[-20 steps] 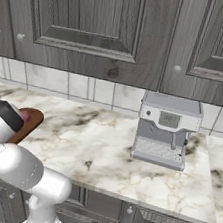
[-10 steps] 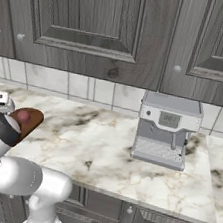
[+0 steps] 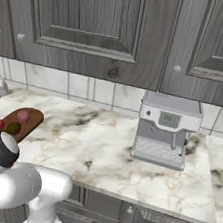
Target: Place the avocado, onion, tomato, and bell pepper on the cutting board.
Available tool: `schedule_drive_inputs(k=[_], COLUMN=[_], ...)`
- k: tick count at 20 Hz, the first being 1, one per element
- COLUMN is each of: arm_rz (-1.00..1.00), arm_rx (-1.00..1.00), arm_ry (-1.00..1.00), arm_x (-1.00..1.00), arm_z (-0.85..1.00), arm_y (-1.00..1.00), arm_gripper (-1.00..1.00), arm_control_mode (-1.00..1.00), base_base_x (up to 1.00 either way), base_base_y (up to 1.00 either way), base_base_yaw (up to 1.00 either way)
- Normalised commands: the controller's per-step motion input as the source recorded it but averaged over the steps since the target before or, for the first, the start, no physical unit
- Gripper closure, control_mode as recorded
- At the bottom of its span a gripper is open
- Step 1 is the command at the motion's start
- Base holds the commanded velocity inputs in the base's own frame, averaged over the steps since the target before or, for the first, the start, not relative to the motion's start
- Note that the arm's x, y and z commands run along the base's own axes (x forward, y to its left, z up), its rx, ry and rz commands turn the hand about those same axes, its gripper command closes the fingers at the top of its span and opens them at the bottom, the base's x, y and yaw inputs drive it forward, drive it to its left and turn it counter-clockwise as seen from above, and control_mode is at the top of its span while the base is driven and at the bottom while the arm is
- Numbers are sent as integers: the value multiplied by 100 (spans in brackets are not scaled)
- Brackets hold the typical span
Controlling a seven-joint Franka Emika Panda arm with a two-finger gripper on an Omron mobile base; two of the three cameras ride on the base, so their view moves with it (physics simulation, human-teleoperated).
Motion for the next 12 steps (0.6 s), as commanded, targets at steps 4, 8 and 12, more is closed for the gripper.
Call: schedule_drive_inputs(k=[4,8,12], arm_rz=[0,0,0], arm_rx=[0,3,10], arm_ry=[-25,-24,-14], arm_x=[-88,-87,-77], arm_z=[82,96,95], arm_y=[-11,-45,-90], arm_gripper=[-100,-100,-100], arm_control_mode=[-100,-100,-100], base_base_x=[0,0,0], base_base_y=[0,0,0], base_base_yaw=[0,0,0])
